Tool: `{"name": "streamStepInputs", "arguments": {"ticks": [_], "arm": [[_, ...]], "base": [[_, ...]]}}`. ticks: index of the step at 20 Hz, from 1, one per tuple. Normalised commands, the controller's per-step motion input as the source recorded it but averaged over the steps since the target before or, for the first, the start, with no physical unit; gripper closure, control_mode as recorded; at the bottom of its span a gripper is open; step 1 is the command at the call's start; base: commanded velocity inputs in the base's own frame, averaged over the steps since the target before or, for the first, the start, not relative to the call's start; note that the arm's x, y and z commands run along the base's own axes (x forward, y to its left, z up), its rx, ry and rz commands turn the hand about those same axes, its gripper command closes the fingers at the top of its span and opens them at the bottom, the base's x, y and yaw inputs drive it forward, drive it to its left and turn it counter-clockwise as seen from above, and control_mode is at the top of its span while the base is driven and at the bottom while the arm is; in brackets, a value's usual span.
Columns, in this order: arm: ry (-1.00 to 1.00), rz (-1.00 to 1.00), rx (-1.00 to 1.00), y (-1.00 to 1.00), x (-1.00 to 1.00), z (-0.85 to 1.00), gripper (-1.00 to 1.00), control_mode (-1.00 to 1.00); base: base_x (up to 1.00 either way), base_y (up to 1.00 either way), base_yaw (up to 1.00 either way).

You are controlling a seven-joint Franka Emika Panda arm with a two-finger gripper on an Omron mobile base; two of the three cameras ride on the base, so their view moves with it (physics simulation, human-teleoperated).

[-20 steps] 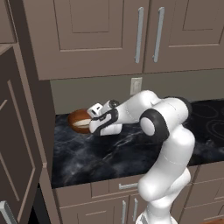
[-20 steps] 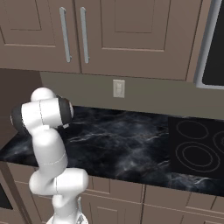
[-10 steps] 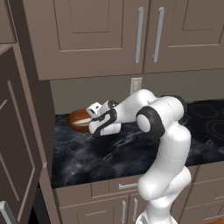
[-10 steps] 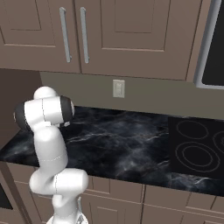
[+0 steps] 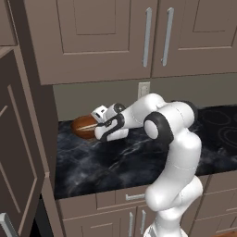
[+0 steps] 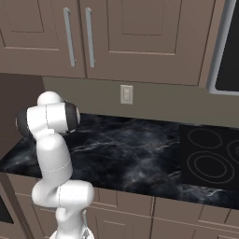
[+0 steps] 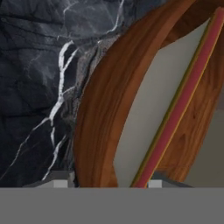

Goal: Pick up the bowls on the counter and stack them on top of one another in the open cabinet. Place the smaller bowl on top of the larger bowl.

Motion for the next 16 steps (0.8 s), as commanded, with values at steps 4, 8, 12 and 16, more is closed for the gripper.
{"name": "streamStepInputs", "arguments": {"ticks": [4, 8, 12, 16], "arm": [[0.00, 0.00, 0.00, 0.00, 0.00, 0.00, 1.00, -1.00], [0.00, 0.00, 0.00, 0.00, -0.02, 0.00, 1.00, -1.00], [0.00, 0.00, 0.00, -0.03, -0.30, 0.13, 1.00, -1.00], [-0.01, 0.00, 0.00, -0.10, -0.46, 0.29, 1.00, -1.00]], "base": [[0.00, 0.00, 0.00], [0.00, 0.00, 0.00], [0.00, 0.00, 0.00], [0.00, 0.00, 0.00]]}}
